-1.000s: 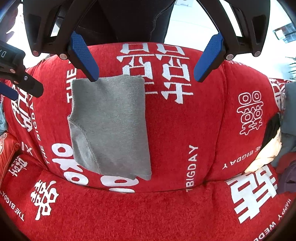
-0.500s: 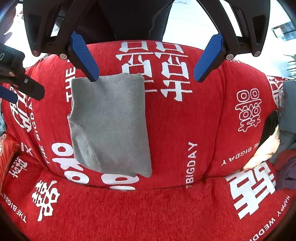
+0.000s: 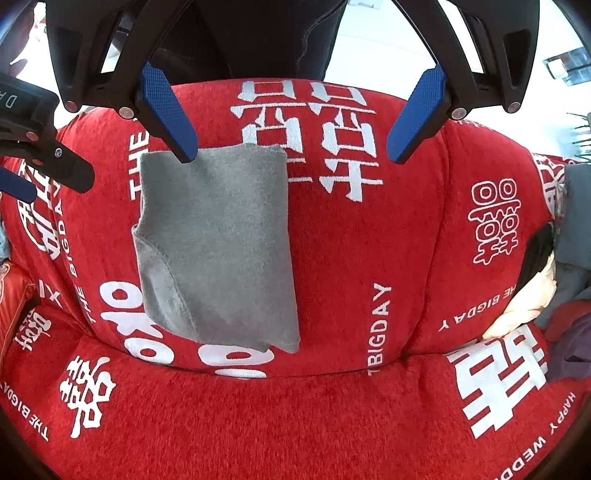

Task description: Fold small clothes

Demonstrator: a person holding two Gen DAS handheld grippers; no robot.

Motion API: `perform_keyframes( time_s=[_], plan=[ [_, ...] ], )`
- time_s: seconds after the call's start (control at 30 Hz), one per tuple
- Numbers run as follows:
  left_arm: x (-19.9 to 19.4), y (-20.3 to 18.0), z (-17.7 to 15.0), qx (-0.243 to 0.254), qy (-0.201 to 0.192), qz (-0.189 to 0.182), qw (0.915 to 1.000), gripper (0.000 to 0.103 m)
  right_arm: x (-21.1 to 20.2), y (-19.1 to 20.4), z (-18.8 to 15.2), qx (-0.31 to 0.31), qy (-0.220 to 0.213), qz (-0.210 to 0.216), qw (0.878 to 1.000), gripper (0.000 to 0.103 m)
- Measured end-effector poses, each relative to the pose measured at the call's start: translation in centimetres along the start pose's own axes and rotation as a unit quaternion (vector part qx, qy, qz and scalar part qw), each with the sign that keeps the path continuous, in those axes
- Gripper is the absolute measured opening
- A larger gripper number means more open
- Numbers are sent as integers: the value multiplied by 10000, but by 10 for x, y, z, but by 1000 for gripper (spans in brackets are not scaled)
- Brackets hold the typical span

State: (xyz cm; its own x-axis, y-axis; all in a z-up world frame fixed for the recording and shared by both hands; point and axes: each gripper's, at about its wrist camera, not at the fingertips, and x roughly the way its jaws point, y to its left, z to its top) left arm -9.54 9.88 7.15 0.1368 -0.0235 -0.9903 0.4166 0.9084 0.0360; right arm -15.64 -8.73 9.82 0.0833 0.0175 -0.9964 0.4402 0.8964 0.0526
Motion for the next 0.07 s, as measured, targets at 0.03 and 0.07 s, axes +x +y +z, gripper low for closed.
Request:
perform_keyframes(
  time_s=[0.03, 0.07],
  plan=[
    [0, 0, 0, 11, -4, -6, 10000, 103, 0, 0, -1, 4, 0, 1, 10000, 103],
    [0, 0, 0, 11, -8, -6, 10000, 103, 0, 1, 0, 0, -1, 1, 10000, 103]
  ],
)
